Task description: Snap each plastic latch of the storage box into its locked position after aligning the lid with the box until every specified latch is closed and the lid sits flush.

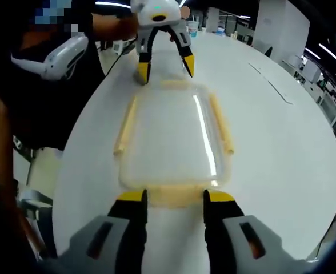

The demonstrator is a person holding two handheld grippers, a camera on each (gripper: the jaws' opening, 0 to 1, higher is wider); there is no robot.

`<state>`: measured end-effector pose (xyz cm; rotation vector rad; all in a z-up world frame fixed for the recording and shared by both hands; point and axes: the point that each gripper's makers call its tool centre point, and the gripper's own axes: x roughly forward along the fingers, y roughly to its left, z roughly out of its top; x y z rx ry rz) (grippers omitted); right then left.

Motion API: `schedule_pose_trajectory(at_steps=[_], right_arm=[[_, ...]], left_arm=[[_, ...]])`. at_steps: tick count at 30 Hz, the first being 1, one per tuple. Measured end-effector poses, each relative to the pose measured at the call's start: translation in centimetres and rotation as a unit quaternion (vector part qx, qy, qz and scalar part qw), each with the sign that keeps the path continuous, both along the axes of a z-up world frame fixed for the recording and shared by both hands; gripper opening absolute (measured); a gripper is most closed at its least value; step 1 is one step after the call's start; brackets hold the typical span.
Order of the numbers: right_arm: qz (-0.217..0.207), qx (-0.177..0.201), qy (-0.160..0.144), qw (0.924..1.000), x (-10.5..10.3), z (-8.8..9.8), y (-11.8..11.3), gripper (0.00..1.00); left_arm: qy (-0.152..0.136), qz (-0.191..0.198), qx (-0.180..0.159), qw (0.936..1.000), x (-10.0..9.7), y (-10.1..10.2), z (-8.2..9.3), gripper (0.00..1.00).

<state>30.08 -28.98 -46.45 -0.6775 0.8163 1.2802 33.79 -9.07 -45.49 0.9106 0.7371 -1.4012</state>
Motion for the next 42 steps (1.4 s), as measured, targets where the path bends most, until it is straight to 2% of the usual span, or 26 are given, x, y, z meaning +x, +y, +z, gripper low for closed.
schedule_pose_trajectory(at_steps=[2,5,18,24,31,39,42], right_arm=[[0.0,0.0,0.0,1.0,-0.1,0.0,0.0,0.37],[0.001,0.001,0.001,1.0,-0.2,-0.1,0.0,0.37],[0.004,-0.009,0.007,0.9999,-0.2,-0.1,-0.3,0.37],[0.005,-0.008,0.01,0.9999,-0.2,-0.1,-0.6,0.37],[0.005,-0.006,0.012,0.9999,-0.1,-0.1,-0.6,0.37],[0.007,-0.011,0.019,0.9997,0.0,-0.4,-0.6,0.38],[0.012,-0.019,0.016,0.9996,0.0,-0.5,-0.5,0.38]], left_arm=[[0.002,0.002,0.001,1.0,0.1,0.0,-0.1,0.57],[0.024,0.002,-0.001,0.9997,-0.4,0.0,-0.1,0.57],[0.025,-0.004,0.016,0.9996,-0.3,-0.9,-0.4,0.51],[0.028,-0.018,0.044,0.9985,-0.5,-0.8,-1.3,0.49],[0.031,-0.031,0.044,0.9981,-0.8,-1.5,-1.4,0.47],[0.04,-0.038,0.041,0.9977,-0.7,-1.3,-1.4,0.46],[0.04,-0.038,0.04,0.9977,-0.6,-1.3,-1.4,0.43]])
